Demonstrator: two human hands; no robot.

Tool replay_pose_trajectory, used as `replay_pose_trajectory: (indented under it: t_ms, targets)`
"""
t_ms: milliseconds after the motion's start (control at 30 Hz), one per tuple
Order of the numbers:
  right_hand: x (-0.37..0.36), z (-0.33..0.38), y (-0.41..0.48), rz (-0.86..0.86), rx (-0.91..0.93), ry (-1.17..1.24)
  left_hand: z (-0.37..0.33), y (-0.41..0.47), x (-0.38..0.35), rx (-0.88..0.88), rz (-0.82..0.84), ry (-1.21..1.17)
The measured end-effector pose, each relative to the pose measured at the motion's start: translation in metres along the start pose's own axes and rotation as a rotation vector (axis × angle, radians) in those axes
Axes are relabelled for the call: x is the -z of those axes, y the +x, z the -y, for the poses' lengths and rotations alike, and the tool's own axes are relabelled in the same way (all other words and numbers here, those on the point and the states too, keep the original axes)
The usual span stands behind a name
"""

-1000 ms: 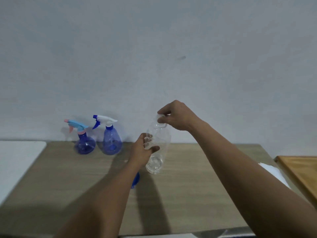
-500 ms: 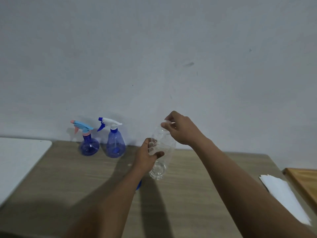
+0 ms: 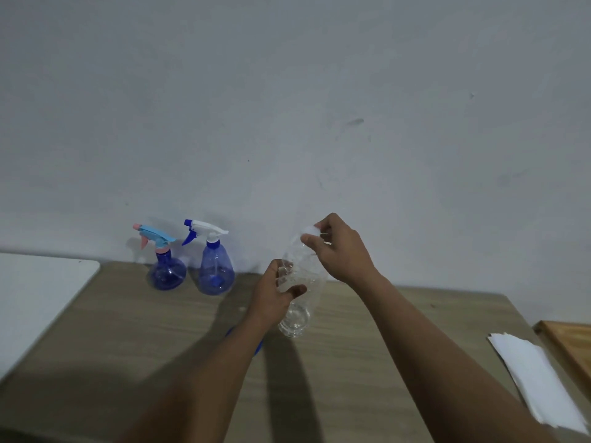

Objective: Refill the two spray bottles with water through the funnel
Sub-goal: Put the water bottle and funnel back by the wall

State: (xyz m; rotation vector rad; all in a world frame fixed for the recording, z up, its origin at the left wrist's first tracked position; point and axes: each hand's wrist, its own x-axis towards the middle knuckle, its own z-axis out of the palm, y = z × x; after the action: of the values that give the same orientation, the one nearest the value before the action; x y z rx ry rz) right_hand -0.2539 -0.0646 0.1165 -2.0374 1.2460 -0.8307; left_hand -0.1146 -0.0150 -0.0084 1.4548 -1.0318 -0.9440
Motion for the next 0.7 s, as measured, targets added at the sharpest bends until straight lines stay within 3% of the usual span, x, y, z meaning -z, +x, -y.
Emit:
replay_pose_trajectory:
  t_ms: [233,600,700]
  targets:
    - [-0.004,-0.005,-0.002,0.002,0.069,0.081,0.000,0.000,-0.001,0.001,-0.010,0.017]
    - [-0.007,-0.012,-0.008,-0.032,0.029,0.143,0.001,-0.001,-0.003,0.001,-0.049,0.074]
    - [-0.010,-0.022,-0.023,0.055,-0.029,0.241,0.003,-0.003,-0.004,0.007,-0.065,0.080]
